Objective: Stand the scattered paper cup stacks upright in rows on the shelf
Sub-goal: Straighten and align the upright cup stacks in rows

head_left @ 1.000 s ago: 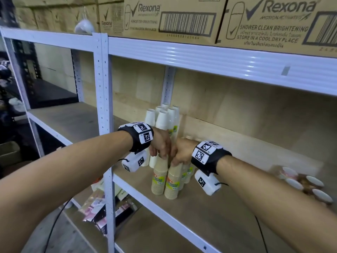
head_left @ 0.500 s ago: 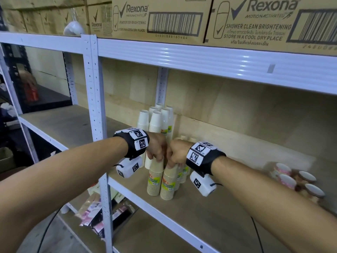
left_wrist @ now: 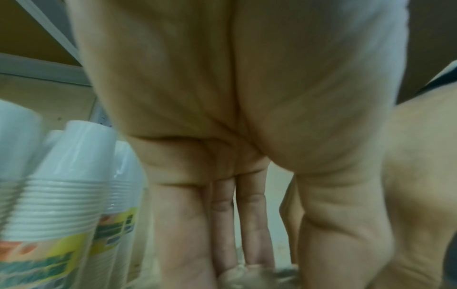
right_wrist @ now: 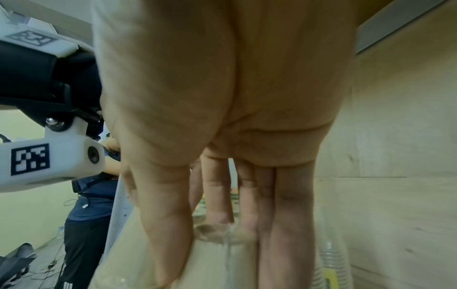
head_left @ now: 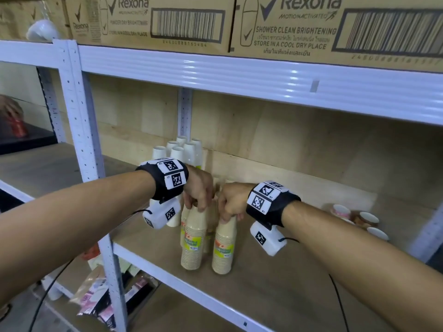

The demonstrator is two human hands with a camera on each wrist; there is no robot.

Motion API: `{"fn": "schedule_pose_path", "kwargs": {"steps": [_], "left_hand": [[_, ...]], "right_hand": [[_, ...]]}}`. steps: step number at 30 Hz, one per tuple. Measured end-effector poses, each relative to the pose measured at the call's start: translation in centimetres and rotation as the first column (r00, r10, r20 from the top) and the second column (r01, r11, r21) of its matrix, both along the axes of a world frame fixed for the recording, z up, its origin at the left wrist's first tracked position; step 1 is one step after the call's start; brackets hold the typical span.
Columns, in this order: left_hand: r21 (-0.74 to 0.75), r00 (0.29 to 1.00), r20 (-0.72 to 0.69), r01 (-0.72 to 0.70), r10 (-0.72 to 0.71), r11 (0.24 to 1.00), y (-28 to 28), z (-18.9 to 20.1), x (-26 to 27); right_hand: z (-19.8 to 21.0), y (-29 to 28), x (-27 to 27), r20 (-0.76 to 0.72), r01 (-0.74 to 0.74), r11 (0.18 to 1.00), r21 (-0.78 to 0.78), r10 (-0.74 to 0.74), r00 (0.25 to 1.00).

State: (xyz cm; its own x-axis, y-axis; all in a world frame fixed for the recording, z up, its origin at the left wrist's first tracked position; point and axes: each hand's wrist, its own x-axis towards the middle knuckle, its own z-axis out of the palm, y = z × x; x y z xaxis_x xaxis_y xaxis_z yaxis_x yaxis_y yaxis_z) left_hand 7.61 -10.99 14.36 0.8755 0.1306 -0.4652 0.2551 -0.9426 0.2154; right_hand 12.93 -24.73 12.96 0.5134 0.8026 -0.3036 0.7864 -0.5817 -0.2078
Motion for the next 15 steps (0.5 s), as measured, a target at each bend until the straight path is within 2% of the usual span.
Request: {"fn": "schedule_pose_path", "kwargs": {"steps": [8, 15], "left_hand": [[-0.076, 0.99, 0.112, 0.09, -0.081, 0.993, -4.2, 2.0, 4.0], [-0.035, 0.962, 0.255, 0.108, -0.096, 0.994, -7.1, 1.7, 9.0]], "right_hand": [[0.9, -4.5, 3.9, 0.065, 0.16, 0.987, -0.032, -0.158, 0.985], [0.5, -7.9, 7.8, 0.099, 0.287, 0.958, 0.007, -0.286, 0.953]]}}
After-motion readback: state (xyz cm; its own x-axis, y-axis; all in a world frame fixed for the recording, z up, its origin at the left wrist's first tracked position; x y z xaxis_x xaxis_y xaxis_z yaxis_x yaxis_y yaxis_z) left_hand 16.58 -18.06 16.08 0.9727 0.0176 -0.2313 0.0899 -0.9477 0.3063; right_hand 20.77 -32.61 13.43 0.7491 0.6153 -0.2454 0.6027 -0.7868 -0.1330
